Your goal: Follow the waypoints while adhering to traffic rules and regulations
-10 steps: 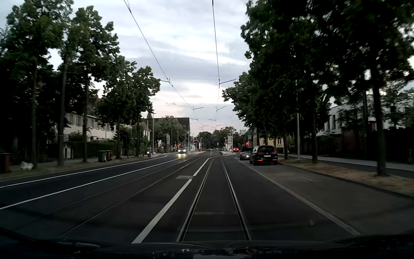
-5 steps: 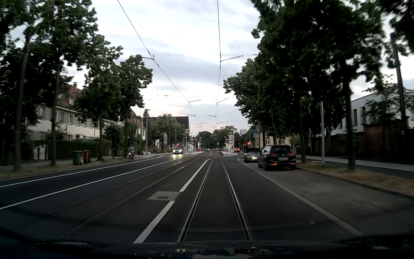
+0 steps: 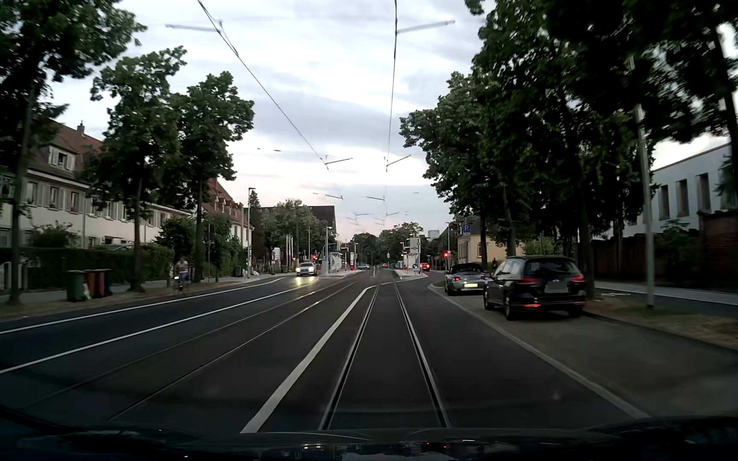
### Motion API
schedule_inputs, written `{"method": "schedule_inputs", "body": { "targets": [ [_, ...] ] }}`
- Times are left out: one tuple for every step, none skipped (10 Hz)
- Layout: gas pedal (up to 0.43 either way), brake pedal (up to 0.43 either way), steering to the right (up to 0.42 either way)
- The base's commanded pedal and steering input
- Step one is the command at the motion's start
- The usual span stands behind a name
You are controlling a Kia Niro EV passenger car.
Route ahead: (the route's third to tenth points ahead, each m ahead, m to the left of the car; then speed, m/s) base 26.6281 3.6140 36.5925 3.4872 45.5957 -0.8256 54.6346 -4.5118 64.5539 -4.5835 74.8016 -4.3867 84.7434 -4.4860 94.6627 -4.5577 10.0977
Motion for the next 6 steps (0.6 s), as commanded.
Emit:
{"method": "schedule_inputs", "body": {
  "targets": [
    [0.0, 0.0, 0.0],
    [0.0, 0.0, 0.0],
    [0.0, 0.0, 0.0],
    [0.0, 0.0, 0.0],
    [0.0, 0.0, 0.0],
    [0.0, 0.0, 0.0]
  ]
}}
